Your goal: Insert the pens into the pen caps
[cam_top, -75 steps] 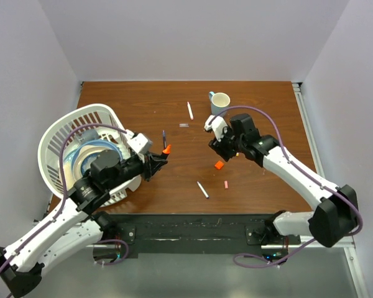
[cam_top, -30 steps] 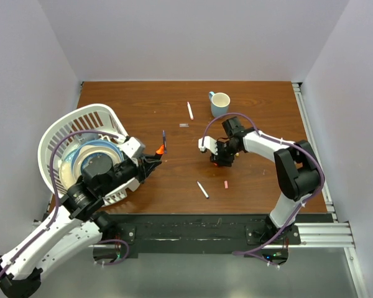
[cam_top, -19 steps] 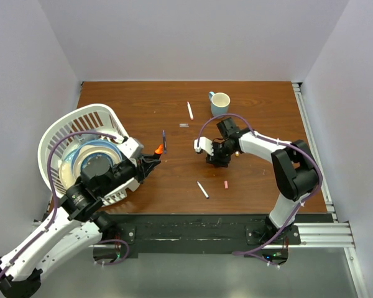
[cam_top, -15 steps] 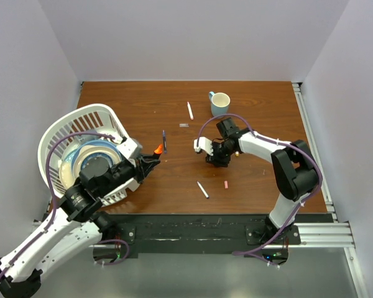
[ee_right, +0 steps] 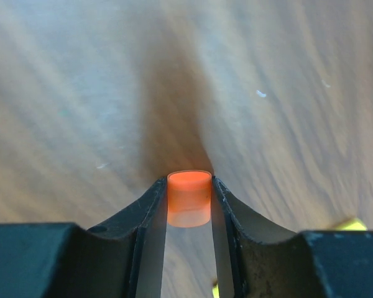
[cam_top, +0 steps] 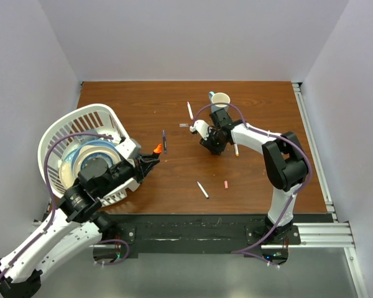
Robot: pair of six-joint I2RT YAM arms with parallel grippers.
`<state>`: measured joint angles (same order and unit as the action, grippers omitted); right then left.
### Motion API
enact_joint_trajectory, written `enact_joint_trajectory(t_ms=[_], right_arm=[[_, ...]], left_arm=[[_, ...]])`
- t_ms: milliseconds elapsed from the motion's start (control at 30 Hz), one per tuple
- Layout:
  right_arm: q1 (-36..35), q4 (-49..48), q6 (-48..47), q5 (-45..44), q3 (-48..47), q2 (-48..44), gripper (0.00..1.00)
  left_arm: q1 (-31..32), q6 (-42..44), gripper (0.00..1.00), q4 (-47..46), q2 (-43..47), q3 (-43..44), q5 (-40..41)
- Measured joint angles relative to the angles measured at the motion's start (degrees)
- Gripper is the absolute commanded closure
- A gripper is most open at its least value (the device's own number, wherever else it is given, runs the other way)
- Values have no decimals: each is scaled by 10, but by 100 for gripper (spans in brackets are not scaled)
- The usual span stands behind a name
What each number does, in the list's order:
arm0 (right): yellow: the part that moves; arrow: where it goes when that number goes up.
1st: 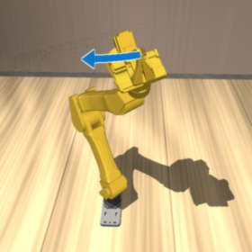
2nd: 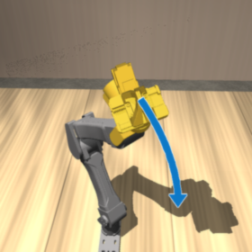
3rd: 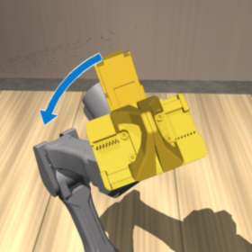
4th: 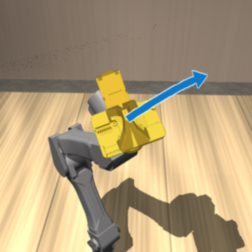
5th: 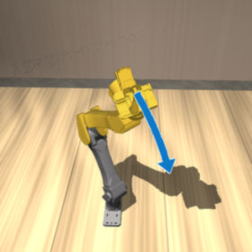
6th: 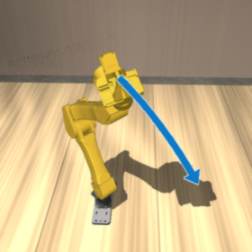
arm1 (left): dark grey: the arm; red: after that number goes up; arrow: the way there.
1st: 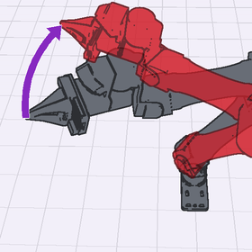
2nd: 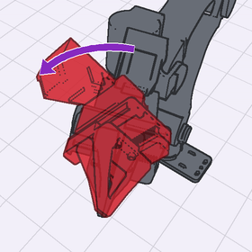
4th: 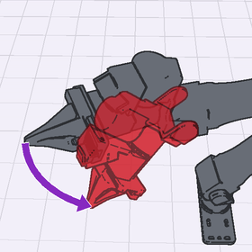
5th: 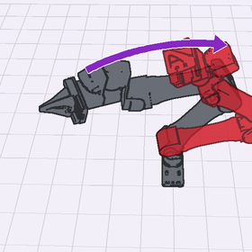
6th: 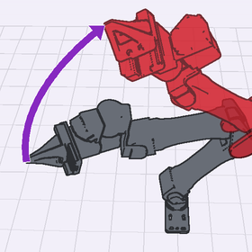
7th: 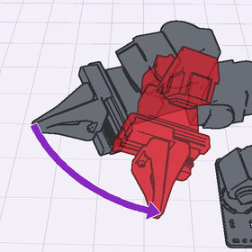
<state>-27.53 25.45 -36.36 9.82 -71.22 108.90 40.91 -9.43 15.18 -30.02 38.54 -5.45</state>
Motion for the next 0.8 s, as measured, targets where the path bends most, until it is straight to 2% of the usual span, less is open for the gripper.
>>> enact_joint_trajectory(t_ms=[233, 400, 633, 800], right_arm=[[-3, 41, 125, -92, -59, 34, 89], [-2, 83, 211, -113, -119, 73, 100], [-1, 92, 325, -118, -130, 79, 100], [-3, 82, 451, -96, -77, 21, 100]], left_arm=[[0, -5, 100, -8, -3, 0, 17], [0, -20, 100, -10, -10, 0, 22], [0, -47, 100, -14, -29, 0, 26], [0, -82, 100, -35, -56, 0, 20]])
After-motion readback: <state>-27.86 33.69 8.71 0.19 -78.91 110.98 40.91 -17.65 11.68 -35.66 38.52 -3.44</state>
